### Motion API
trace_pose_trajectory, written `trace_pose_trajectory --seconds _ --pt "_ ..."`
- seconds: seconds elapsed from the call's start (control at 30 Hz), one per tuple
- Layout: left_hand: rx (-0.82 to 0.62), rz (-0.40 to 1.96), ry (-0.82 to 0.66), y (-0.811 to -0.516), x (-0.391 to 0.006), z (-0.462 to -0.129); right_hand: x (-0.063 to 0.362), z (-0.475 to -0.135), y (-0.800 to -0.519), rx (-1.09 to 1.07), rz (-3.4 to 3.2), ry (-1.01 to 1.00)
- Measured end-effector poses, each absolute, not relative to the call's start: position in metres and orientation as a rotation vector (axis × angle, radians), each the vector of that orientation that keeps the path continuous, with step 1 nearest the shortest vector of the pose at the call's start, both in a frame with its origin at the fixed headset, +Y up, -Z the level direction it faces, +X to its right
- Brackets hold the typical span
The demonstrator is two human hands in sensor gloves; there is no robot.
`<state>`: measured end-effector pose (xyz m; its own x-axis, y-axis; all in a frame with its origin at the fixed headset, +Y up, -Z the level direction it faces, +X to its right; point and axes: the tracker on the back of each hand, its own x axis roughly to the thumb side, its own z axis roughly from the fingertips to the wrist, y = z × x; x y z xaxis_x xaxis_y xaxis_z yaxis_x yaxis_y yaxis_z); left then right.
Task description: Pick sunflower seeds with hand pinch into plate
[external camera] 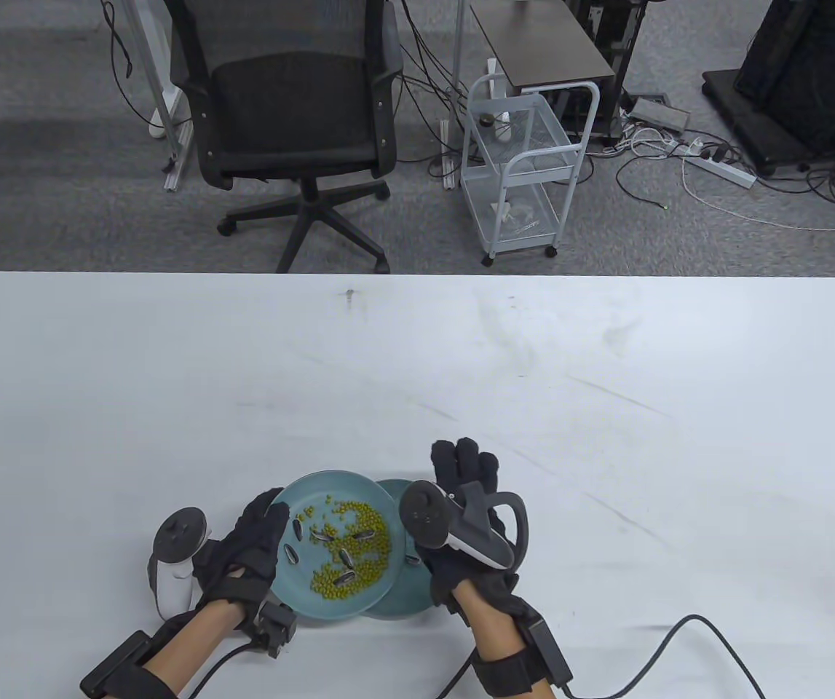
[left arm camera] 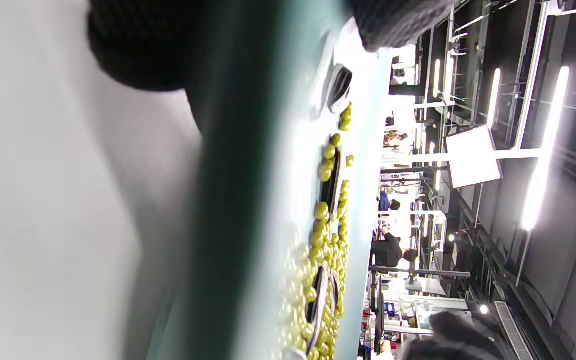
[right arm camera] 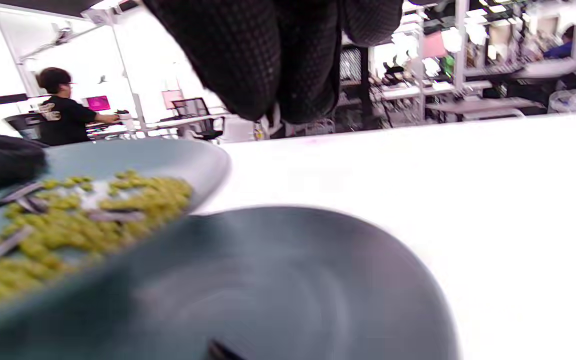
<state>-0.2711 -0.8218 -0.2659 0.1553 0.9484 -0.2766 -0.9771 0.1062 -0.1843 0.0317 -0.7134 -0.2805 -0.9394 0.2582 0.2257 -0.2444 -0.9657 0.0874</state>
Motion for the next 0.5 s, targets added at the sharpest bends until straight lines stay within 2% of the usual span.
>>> trace_pose_trajectory --seconds 0.2,0.5 --pt "-0.354 1.419 0.094 -0.821 -0.272 -0.266 0.034 -0.29 -0.733 0.29 2.857 0.246" --pt "-0.362 1.434 0.109 -0.821 -0.276 -0.267 0.038 -0.295 -0.74 0.25 2.815 0.295"
